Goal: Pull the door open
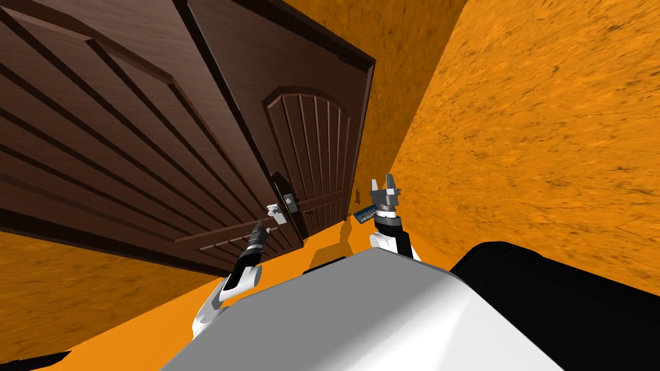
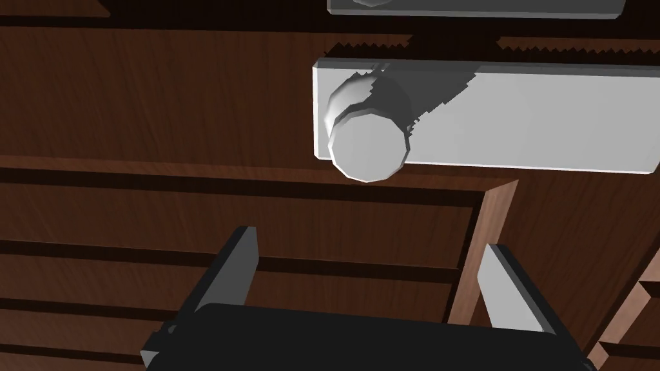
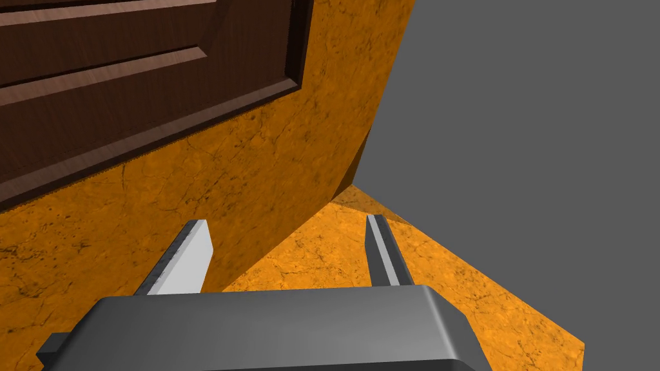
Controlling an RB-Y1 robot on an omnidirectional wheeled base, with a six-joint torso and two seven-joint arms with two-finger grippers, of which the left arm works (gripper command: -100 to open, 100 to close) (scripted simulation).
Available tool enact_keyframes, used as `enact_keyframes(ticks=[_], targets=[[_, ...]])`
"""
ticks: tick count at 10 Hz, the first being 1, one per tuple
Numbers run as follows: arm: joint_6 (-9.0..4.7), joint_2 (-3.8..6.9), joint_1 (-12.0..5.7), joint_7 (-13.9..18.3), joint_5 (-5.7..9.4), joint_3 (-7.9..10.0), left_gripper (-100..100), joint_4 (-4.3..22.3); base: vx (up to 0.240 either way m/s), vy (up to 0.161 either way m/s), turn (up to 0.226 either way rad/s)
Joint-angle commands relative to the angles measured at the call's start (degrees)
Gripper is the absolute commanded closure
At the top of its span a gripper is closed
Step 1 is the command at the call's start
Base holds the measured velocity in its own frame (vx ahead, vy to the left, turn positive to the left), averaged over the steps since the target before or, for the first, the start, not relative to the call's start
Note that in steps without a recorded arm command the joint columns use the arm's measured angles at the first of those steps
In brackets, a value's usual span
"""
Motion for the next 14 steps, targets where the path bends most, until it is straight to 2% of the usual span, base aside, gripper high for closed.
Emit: enact_keyframes(ticks=[1, 2, 3, 4, 7, 9, 10, 11, 14], targets=[[-0.06, 0.28, 0.27, 0.58, -0.02, -1.10, -100, -1.06, -0.199, -0.014, -0.074], [-0.15, 0.28, -0.10, 0.40, 0.01, -0.70, -100, -0.32, -0.083, -0.009, -0.011], [-0.37, 0.29, -0.08, 0.07, 0.09, 0.54, -100, 1.30, 0.076, 0.088, 0.109], [-0.43, 0.24, -0.18, -0.03, 0.09, 0.79, -100, 1.65, 0.145, 0.114, 0.064], [-0.68, -0.18, -1.06, -0.34, 0.02, 1.11, -100, 2.46, 0.177, 0.075, -0.035], [-0.86, -0.73, -2.27, -0.46, -0.13, 0.57, -100, 2.33, 0.240, -0.061, -0.111], [-1.06, -0.48, -1.72, -0.36, -0.07, 0.70, -100, 2.46, 0.107, -0.030, -0.016], [-1.06, -0.48, -1.72, -0.36, -0.07, 0.70, 100, 2.46, -0.012, 0.003, 0.020], [-1.06, -0.48, -1.72, -0.36, -0.07, 0.70, 100, 2.46, -0.031, 0.009, -0.008]])
